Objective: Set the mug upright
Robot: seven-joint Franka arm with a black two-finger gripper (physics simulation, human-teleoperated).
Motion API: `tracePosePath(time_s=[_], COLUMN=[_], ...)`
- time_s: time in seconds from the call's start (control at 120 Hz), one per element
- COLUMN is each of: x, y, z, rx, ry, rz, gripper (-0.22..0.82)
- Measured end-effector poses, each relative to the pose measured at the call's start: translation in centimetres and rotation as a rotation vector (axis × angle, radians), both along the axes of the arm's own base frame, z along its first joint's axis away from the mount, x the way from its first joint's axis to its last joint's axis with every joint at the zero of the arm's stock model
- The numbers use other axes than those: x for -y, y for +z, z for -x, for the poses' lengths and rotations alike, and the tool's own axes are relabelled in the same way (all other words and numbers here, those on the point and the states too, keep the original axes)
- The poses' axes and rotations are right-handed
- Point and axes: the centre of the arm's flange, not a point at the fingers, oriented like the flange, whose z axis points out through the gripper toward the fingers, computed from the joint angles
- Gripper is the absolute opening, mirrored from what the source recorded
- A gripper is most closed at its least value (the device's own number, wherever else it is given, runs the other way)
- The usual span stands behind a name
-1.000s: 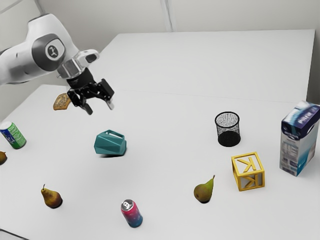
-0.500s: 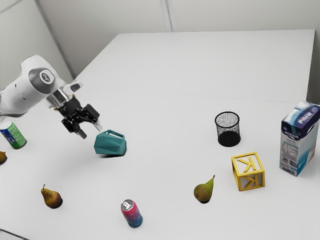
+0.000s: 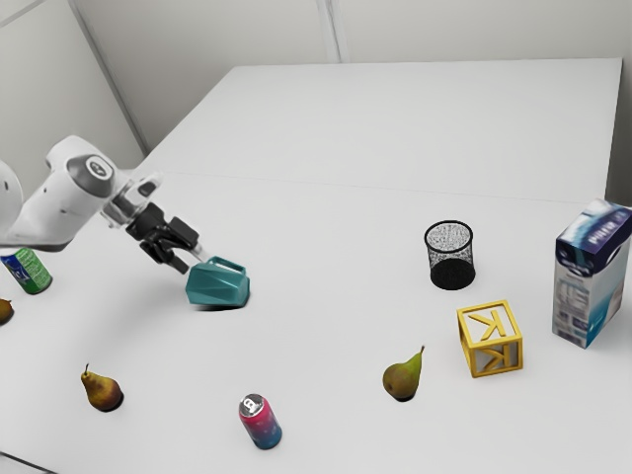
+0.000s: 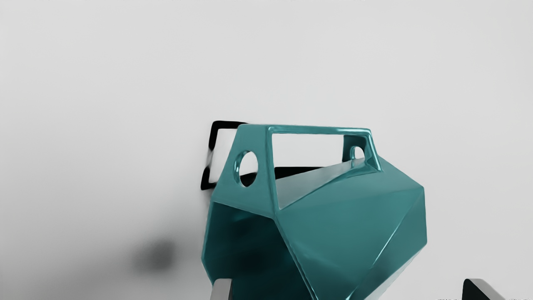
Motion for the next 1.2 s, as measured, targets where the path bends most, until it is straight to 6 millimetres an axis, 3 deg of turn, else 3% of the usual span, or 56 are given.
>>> tracePosePath(time_s=[0.15, 0.417, 0.658, 0.792, 1.0, 1.2], x=[-0.6, 0.3, 1.0, 1.1, 1.6, 4.9], y=[-1.3, -2.7, -3.7, -3.7, -2.9, 1.9], z=[0.1, 0.3, 1.0, 1.2, 1.2, 0.2], rx=[0.009, 0.017, -0.005, -0.002, 0.013, 0.048], ry=[-0.037, -0.072, -0.106, -0.123, -0.161, -0.286], rz=[0.037, 0.161, 0.271, 0.295, 0.286, 0.112], gripper=[0.60, 0.59, 0.16, -0.02, -0.13, -0.17])
